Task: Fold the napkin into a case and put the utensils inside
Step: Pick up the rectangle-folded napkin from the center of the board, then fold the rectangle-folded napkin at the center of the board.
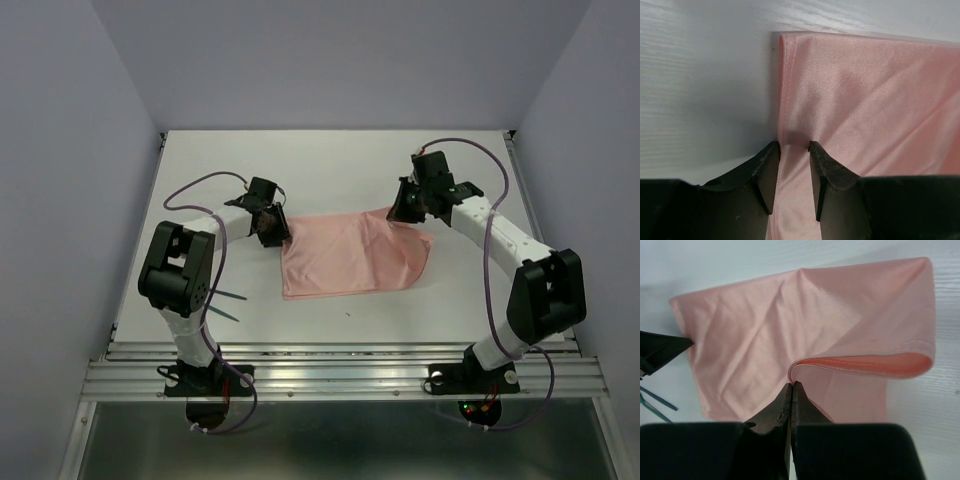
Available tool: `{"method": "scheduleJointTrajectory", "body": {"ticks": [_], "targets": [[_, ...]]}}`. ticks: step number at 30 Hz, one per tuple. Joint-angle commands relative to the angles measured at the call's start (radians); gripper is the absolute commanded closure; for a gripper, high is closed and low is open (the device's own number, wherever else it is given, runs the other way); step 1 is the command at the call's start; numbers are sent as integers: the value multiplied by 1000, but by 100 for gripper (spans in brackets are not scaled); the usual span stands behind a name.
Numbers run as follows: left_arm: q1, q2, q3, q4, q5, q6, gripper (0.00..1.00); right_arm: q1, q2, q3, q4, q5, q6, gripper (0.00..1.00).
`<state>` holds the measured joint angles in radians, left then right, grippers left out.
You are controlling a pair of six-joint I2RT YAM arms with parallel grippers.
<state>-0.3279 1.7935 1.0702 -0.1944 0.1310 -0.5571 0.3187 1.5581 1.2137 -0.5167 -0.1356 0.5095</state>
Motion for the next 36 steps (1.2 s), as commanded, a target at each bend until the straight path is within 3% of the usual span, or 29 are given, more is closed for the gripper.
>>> {"method": "scheduleJointTrajectory", "body": {"ticks": [1,16,36], "targets": [[-34,49,-19,-68,19,-24,58,68,23,89,11,-6,26,99],[-39,47,5,-76,25,-13,58,330,207,257,27,77,147,99],[-39,15,-42,-50,33,-9,58,436,444,468,9,24,144,99]]}}
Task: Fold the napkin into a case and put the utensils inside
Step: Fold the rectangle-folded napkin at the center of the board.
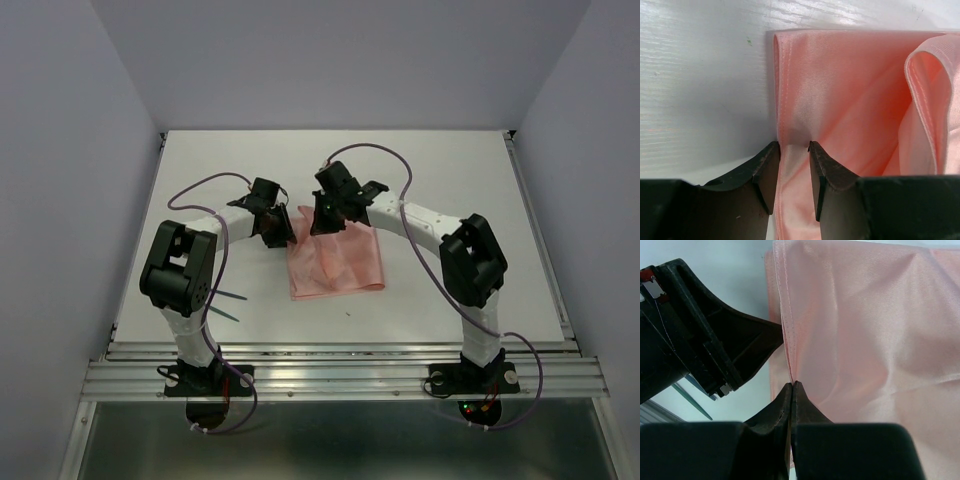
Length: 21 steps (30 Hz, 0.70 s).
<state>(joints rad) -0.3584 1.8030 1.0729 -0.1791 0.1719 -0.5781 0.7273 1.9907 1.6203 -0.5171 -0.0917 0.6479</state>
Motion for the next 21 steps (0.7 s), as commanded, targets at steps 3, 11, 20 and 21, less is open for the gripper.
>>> {"method": "scheduleJointTrajectory", "body": {"ticks": [3,11,20,21], "targets": [[-8,7,-50,-62,-8,12,58,38,25,67,8,-20,7,99],[-8,-2,-60,-57,-9,12,58,47,66,104,8,-31,6,99],[-8,-1,-56,-60,-11,9,58,57,108,162,-12,-36,-4,99],[-8,-2,-54,-60,-9,9,58,57,108,162,-12,-39,-5,99]]}}
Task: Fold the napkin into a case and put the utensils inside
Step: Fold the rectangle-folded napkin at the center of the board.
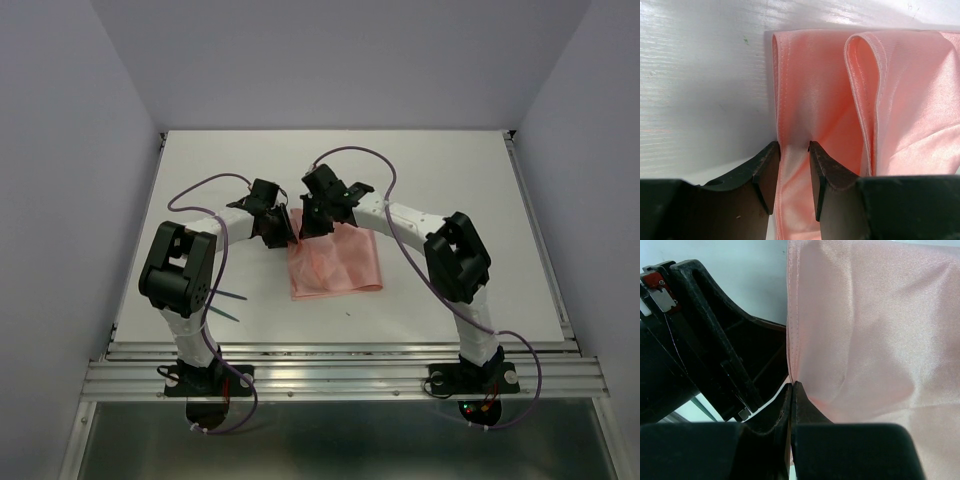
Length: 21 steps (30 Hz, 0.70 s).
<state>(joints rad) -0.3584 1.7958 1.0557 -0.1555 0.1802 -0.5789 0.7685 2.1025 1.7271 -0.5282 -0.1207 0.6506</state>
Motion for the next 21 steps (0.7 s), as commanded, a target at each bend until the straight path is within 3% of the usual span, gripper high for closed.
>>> {"method": "scheduleJointTrajectory", "body": {"ticks": [1,14,21], "targets": [[-8,5,-36,-85,-16,10,58,15,-2,54,0,-11,-8,99],[32,-119,-40,-185,25,151,59,15,-25,12,2,1,-9,99],[58,-150,-62,-193,5,143,67,15,-27,8,2,3,-12,99]]}}
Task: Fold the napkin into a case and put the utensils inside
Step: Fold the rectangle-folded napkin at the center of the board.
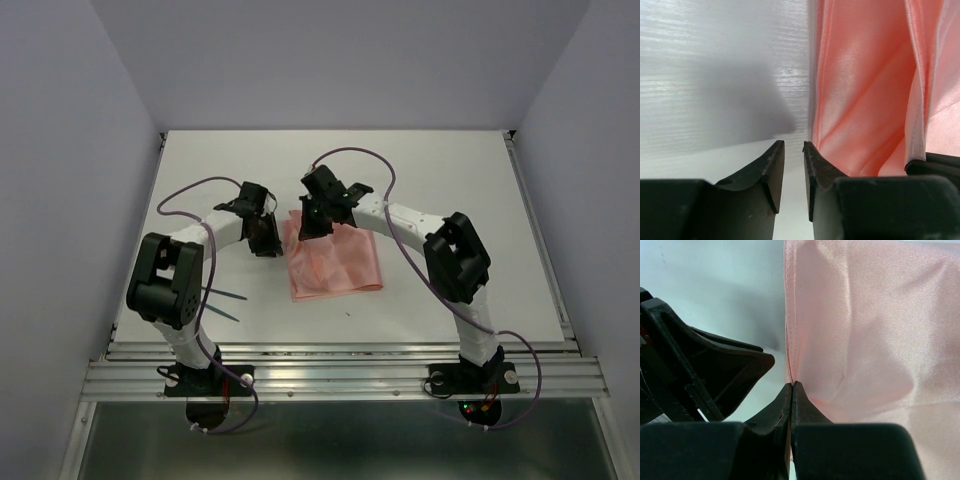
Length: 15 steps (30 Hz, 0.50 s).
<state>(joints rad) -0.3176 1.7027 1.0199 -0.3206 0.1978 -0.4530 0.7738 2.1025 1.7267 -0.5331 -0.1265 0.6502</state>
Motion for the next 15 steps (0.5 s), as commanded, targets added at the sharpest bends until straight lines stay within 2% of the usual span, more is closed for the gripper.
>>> {"method": "scheduleJointTrajectory", "body": {"ticks": [1,2,5,15], "targets": [[21,-57,-36,-17,-14,11,70,10,-27,8,7,7,-14,99],[25,-55,-40,-11,-14,8,83,10,-29,8,7,7,-15,99],[28,-25,-40,8,0,-1,100,10,-33,8,10,-1,-15,99],[20,43,-49,69,66,-10,100,19,-39,20,13,-18,-14,99]]}}
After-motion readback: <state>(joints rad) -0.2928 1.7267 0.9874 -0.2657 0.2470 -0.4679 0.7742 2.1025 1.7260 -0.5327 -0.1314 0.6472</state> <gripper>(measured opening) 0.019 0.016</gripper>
